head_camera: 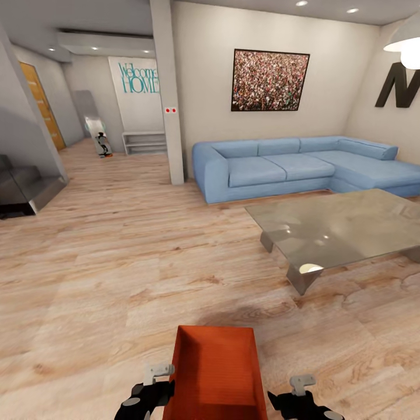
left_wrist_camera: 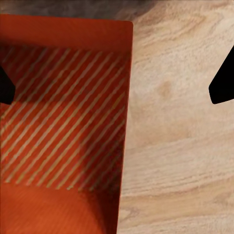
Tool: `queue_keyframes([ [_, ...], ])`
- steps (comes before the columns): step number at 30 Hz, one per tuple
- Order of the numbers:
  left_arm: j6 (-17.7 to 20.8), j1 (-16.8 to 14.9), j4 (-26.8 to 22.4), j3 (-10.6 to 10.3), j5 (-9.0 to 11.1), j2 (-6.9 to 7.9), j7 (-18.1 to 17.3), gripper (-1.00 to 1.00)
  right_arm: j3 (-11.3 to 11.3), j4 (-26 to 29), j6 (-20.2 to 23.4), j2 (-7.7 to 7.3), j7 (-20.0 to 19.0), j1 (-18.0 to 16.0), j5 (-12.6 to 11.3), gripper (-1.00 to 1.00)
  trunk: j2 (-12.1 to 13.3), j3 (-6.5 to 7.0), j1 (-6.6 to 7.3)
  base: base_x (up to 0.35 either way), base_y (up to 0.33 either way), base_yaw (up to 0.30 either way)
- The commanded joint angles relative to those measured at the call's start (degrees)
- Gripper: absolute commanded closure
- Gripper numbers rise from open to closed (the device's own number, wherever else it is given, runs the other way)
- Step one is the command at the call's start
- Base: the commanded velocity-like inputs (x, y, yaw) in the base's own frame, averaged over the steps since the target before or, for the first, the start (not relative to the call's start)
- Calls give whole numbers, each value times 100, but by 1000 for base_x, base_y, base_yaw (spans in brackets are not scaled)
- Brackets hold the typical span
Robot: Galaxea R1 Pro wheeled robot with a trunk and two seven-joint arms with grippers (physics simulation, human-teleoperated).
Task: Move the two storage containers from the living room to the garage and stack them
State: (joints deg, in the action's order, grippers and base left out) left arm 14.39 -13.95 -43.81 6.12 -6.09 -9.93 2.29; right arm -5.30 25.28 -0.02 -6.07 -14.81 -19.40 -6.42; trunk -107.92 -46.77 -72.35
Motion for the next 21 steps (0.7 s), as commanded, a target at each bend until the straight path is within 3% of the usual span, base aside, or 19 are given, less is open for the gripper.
queue_keyframes([
  [1, 28, -2, -11, 21, -59, -7, -9, -100, -41, -1, -19, -8, 3, -3, -60, -100, -2, -6, 1, 0, 0, 0],
  [16, 12, -2, -5, 21, -59, -7, -18, -100, -42, -6, -86, 9, 14, -3, -78, -100, -2, -7, 1, 0, 0, 0],
  [21, 18, -2, -4, 21, -59, -7, -16, -100, -42, -6, -86, 10, 13, -3, -79, -100, -203, -96, -109, 0, 0, 0],
])
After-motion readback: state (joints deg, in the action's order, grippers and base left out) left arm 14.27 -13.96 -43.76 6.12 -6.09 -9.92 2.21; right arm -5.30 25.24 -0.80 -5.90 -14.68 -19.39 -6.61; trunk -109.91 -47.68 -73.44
